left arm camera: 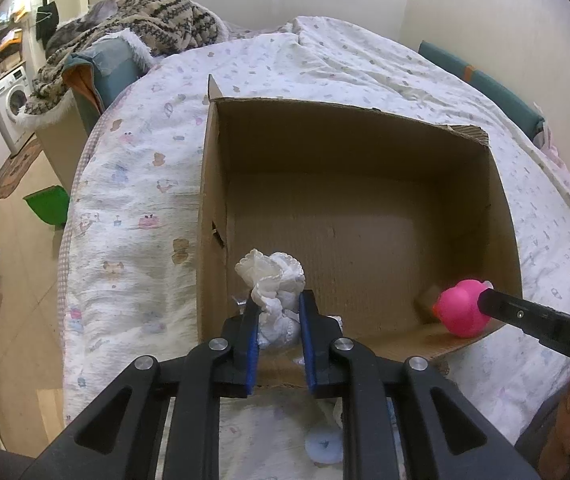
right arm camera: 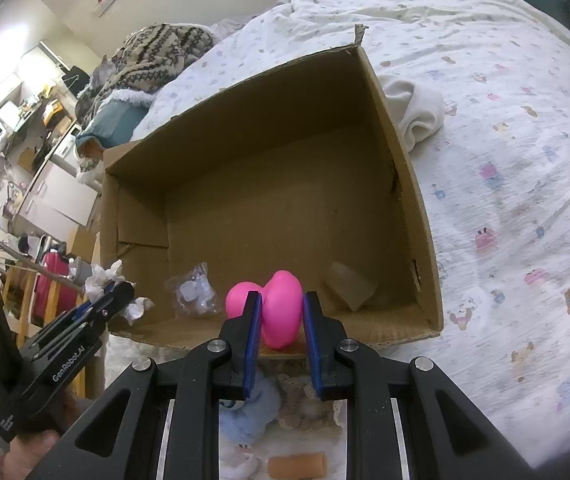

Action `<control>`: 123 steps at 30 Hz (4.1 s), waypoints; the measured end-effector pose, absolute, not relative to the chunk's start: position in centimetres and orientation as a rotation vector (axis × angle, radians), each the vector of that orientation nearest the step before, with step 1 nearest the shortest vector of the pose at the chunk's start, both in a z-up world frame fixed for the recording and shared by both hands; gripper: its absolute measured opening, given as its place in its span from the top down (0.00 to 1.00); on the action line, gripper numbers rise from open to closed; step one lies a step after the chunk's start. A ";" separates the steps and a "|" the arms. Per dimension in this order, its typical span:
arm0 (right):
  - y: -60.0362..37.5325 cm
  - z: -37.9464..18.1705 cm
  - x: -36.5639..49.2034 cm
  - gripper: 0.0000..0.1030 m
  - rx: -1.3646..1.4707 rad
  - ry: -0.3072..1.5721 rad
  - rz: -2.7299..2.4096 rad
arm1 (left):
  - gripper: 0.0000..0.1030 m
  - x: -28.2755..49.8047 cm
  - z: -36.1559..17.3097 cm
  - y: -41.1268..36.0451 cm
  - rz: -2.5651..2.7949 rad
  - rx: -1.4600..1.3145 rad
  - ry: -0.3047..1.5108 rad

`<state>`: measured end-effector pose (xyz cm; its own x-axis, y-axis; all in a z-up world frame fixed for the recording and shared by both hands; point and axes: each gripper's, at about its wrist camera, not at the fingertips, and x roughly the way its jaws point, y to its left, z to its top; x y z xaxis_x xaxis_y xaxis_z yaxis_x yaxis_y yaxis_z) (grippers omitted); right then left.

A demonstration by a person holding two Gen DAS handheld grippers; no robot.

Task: Organize soft objects
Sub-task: 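Carry the duck and scrunchie into the box and open both grippers, then withdraw both open grippers from the box toward the remaining items, then grasp the white sock with the left gripper while the right gripper grasps the orange foam tube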

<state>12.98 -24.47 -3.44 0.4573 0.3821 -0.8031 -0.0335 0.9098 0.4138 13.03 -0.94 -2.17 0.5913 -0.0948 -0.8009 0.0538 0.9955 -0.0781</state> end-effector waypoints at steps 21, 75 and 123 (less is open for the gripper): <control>-24.6 -2.9 13.0 0.25 0.391 1.033 0.251 | 0.30 12.5 -1.1 -1.3 -0.079 -0.047 0.898; -23.1 -2.1 4.9 0.25 0.222 1.083 0.233 | 0.30 4.1 -0.4 0.1 -0.055 -0.083 0.946; -17.8 -12.2 5.2 0.29 -0.036 1.504 0.210 | 0.80 4.0 -5.8 0.7 -0.051 -0.128 1.249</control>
